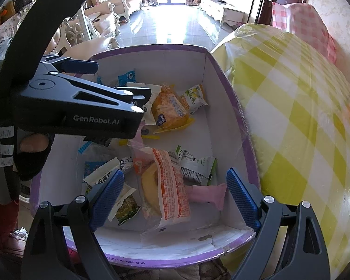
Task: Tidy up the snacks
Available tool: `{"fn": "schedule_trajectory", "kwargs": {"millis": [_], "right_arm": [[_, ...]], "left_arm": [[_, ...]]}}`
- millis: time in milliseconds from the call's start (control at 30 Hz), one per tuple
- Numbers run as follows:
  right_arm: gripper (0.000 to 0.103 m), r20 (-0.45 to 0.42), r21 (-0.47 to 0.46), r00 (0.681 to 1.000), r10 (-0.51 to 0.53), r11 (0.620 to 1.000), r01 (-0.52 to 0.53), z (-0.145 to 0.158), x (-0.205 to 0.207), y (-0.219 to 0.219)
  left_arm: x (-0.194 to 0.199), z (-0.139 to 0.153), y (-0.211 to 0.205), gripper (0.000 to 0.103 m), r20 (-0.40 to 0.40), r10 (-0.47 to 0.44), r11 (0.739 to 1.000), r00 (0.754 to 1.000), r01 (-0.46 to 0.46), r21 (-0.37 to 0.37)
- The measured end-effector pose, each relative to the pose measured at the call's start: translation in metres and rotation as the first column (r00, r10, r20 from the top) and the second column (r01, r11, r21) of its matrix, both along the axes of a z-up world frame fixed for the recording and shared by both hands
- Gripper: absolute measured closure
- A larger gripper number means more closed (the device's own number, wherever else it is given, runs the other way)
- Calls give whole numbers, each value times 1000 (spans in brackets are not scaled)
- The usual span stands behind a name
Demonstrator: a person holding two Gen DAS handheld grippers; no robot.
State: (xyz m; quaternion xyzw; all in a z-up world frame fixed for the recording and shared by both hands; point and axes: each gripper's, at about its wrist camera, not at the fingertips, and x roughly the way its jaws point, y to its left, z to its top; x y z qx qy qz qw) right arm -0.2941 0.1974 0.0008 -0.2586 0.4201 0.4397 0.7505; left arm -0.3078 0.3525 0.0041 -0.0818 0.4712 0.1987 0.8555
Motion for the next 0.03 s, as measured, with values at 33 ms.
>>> {"fn": "schedule_trajectory", "kwargs": {"millis": [33], "right_arm": [[16, 1, 0, 1000, 0, 1000, 0, 0, 0, 0]], "left_arm": [[1, 0, 0, 2, -1, -1, 1000, 1000, 1, 0]]}}
